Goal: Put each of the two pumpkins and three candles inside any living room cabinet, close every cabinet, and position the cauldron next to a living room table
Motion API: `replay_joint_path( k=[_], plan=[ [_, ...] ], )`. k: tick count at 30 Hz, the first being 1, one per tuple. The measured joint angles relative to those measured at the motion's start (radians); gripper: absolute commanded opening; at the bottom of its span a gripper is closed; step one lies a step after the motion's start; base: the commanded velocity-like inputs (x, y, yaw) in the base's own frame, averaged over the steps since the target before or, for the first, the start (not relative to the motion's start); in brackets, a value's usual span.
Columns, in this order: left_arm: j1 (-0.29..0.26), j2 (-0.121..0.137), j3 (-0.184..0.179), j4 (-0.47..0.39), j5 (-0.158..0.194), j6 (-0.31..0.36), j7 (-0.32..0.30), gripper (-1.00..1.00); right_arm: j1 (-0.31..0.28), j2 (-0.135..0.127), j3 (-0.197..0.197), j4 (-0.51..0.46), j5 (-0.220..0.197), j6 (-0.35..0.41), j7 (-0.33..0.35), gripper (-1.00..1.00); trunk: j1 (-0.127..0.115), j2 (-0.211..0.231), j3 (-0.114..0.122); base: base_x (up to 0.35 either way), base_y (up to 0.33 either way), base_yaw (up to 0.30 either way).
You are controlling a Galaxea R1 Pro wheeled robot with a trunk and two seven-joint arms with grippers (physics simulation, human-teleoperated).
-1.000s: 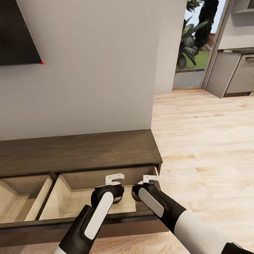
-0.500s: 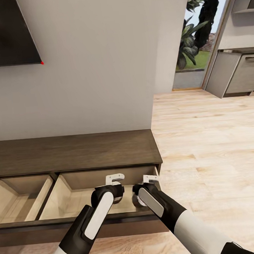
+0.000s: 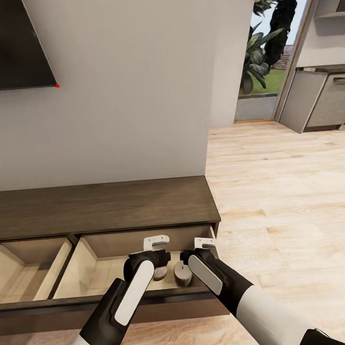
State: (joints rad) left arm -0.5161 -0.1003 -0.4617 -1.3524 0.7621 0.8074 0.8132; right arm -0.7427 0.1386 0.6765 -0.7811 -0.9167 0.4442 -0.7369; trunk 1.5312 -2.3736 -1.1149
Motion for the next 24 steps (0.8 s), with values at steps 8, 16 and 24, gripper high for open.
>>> replay_joint_path(
  k=[8, 16, 24],
  plan=[
    [0.0, 0.0, -0.001, -0.006, 0.0, 0.0, 0.0, 1.0, 0.0, 0.0, 0.0, 0.0, 0.0, -0.001, 0.0, 1.0, 0.0, 0.0, 0.0, 0.0, 0.0, 0.0],
    [0.0, 0.0, -0.001, -0.005, 0.0, 0.0, 0.0, 1.0, 0.0, 0.0, 0.0, 0.0, 0.0, -0.001, 0.0, 1.0, -0.015, 0.028, 0.012, 0.0, 0.0, 0.0],
    [0.0, 0.0, -0.001, -0.004, 0.0, 0.0, -0.001, 1.0, 0.0, 0.0, 0.0, 0.0, 0.0, -0.001, 0.0, 1.0, -0.046, 0.084, 0.038, 0.0, 0.0, 0.0]
  ],
)
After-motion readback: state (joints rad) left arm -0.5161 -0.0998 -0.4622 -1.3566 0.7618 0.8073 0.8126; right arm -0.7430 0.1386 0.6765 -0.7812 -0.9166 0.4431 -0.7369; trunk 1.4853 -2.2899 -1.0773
